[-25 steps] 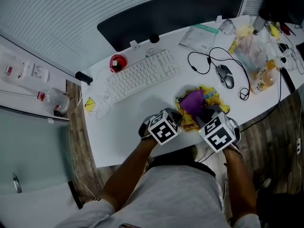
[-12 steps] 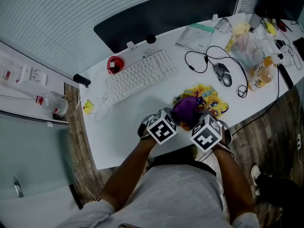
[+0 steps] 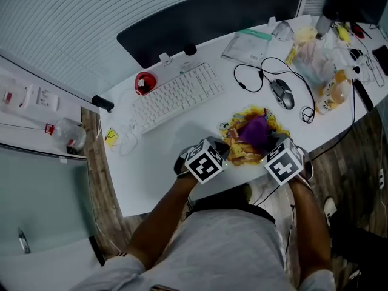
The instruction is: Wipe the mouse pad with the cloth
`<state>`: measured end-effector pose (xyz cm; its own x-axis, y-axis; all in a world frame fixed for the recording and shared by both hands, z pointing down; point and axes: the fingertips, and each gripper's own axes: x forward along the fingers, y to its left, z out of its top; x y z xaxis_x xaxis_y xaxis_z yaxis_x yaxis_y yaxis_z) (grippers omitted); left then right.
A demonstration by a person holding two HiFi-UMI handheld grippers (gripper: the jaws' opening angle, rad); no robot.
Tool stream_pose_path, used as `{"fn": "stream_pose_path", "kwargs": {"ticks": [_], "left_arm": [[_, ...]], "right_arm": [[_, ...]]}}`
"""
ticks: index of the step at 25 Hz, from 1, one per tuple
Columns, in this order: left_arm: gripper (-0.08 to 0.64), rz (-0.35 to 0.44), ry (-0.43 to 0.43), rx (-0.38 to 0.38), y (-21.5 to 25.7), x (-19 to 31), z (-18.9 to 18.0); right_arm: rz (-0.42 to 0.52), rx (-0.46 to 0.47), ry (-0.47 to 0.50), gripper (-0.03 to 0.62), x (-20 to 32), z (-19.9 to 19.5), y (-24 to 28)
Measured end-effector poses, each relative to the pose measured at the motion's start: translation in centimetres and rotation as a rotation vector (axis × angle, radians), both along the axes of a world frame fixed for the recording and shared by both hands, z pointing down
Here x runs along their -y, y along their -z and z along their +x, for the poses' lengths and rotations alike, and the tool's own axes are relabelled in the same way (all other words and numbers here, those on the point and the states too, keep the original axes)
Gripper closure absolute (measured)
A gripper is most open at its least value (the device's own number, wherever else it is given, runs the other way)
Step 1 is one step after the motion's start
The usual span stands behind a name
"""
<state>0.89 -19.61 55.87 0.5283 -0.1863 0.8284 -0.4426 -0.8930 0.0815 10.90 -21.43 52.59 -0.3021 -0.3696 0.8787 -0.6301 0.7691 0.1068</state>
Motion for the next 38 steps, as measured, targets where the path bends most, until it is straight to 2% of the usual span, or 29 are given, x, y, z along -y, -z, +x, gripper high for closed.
{"fn": "stream_pose_path", "kwargs": {"ticks": [10, 17, 21, 29, 33, 38], "left_arm": [[0.542, -0.004, -0.005, 0.01, 0.0, 0.0, 0.0], [0.542, -0.002, -0.001, 0.011, 0.0, 0.0, 0.1], [0.541, -0.003, 0.001, 0.01, 0.0, 0.0, 0.0], [0.542, 0.003, 0.009, 0.006, -0.1, 0.1, 0.0], [0.541, 0.002, 0.014, -0.002, 0.0, 0.1, 0.0], [0.541, 0.003, 0.011, -0.001, 0.0, 0.0, 0.0]], "right_arm": [[-0.003, -0.025, -0.157, 0.522, 1.0, 7.2, 0.0], [0.012, -0.027, -0.19, 0.522, 0.6, 9.1, 0.5], [0.04, 0.015, -0.156, 0.522, -0.6, 6.6, 2.0], [0.012, 0.104, -0.008, 0.522, -4.8, -2.6, 2.7], [-0.009, 0.086, 0.063, 0.522, -5.9, -5.1, 1.7], [-0.031, 0.046, 0.11, 0.522, -6.8, -6.2, 0.5]]}}
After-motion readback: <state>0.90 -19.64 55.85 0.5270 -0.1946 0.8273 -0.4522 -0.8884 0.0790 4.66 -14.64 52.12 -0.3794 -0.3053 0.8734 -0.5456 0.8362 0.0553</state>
